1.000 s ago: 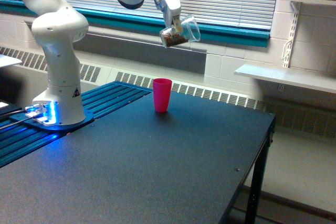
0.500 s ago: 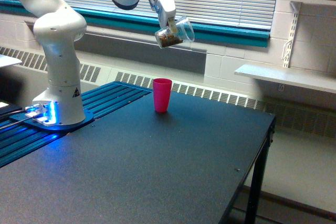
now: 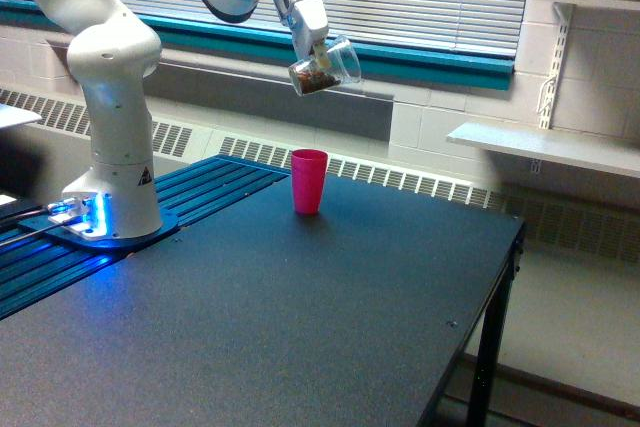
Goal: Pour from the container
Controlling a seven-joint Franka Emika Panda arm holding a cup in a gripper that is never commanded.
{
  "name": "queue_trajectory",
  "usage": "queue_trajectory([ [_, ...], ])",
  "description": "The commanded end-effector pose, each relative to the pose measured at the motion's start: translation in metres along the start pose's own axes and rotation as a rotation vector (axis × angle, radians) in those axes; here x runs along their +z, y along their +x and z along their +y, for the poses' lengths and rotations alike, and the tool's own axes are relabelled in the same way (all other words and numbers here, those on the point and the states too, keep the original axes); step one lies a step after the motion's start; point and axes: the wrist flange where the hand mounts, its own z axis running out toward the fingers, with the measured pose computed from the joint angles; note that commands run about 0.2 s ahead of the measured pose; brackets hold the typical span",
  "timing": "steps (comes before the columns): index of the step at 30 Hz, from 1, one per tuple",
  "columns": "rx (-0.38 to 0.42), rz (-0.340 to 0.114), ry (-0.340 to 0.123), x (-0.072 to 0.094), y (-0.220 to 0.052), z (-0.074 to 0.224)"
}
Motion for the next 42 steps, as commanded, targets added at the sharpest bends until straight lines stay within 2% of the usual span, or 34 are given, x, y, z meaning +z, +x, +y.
queue_trajectory([
  [1, 0.035, -0.019, -0.006, 0.003, -0.013, 0.004],
  [8, 0.056, -0.045, -0.006, 0.008, -0.029, 0.009],
  [21, 0.043, -0.102, -0.018, 0.018, -0.064, 0.011],
  [42, 0.041, -0.187, -0.020, 0.040, -0.095, 0.008],
])
